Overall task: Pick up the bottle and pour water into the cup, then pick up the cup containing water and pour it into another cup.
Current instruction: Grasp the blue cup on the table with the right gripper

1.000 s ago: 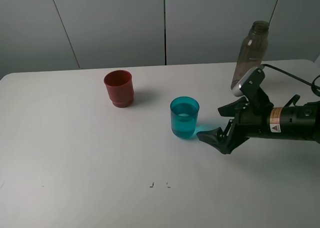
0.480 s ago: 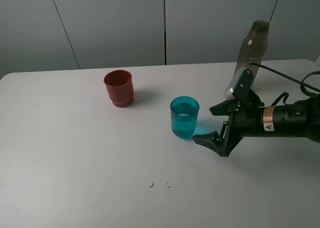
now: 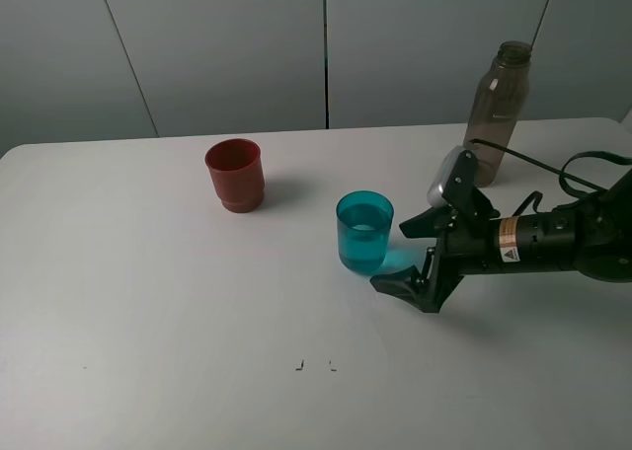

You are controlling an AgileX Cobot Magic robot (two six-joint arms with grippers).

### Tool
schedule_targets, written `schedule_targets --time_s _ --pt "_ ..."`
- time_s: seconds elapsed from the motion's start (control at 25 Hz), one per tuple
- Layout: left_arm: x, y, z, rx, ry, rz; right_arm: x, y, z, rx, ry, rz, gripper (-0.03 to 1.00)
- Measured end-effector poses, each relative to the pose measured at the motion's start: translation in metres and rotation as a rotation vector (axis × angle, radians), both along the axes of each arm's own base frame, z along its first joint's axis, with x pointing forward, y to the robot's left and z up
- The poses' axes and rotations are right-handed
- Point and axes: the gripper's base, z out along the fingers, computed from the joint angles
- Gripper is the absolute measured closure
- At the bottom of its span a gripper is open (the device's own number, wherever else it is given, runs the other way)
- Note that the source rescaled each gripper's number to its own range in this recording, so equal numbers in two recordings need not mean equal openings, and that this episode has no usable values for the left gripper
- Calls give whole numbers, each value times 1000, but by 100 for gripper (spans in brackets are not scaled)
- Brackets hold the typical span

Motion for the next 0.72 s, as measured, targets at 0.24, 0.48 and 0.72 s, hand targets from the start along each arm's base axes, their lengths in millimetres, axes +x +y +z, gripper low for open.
schedule_targets --time_s 0.24,0.48,0.72 --pt "0 0 0 0 0 0 10 3 5 20 -44 20 -3" --pt "0 0 0 0 0 0 15 7 10 55 -77 42 -3" --pt "0 0 0 0 0 0 16 8 9 63 -77 55 -3"
